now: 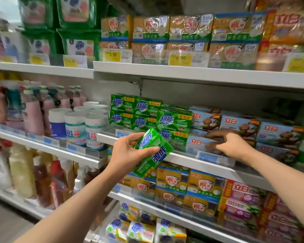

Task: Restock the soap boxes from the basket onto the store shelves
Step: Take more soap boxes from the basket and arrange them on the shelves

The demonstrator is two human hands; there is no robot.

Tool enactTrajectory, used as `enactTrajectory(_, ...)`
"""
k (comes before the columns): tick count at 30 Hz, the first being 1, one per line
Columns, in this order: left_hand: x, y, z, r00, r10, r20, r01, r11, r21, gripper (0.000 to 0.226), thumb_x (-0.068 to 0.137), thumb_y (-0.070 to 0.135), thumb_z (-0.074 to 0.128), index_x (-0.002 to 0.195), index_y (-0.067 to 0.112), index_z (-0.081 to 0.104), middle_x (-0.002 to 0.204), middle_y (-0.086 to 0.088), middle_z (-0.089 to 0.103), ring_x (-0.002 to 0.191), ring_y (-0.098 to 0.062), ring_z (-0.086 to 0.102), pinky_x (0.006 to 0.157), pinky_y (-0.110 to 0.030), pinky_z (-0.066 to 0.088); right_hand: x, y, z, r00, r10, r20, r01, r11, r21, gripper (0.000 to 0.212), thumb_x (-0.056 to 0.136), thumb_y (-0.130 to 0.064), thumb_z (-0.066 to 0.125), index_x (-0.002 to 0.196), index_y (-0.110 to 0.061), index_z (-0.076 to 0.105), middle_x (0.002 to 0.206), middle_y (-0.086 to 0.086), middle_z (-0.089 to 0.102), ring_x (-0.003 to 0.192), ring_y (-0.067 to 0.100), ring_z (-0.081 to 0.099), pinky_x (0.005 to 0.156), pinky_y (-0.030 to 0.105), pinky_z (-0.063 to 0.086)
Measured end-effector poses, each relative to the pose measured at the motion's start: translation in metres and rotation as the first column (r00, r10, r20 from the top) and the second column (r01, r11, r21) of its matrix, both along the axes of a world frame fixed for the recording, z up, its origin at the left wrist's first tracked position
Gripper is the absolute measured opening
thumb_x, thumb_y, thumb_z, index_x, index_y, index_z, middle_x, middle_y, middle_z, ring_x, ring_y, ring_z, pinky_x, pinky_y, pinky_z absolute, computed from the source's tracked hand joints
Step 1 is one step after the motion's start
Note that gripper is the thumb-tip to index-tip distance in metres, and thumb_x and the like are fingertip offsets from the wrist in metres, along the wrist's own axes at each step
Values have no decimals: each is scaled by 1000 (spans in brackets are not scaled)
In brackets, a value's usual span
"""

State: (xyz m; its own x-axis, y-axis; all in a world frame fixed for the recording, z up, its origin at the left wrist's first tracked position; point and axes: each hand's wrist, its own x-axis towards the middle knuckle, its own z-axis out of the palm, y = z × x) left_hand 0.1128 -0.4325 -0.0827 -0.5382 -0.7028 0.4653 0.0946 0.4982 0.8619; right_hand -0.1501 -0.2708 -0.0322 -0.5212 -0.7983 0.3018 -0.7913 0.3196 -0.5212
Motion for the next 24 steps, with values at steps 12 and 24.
enactTrajectory(12, 5, -43, 24, 960, -95, -262, 164, 953, 256, 81, 60, 21, 83, 131, 26, 46, 116, -15, 62, 95, -24, 71, 74, -36, 59, 38, -37, -8, 949, -174, -263, 155, 984, -89, 40, 86, -37, 67, 64, -11, 46, 64, 6, 51, 64, 20, 51, 57, 36, 36)
enactTrajectory(24, -15, -120, 43, 960, -61, -275, 171, 902, 397, 79, 60, 9, 87, 123, 3, 40, 114, -23, 63, 98, -37, 69, 89, -54, 54, 53, -53, -22, 911, -304, -279, 290, 953, -93, 34, 89, -36, 63, 71, -8, 56, 67, 6, 57, 58, 14, 49, 51, 29, 34)
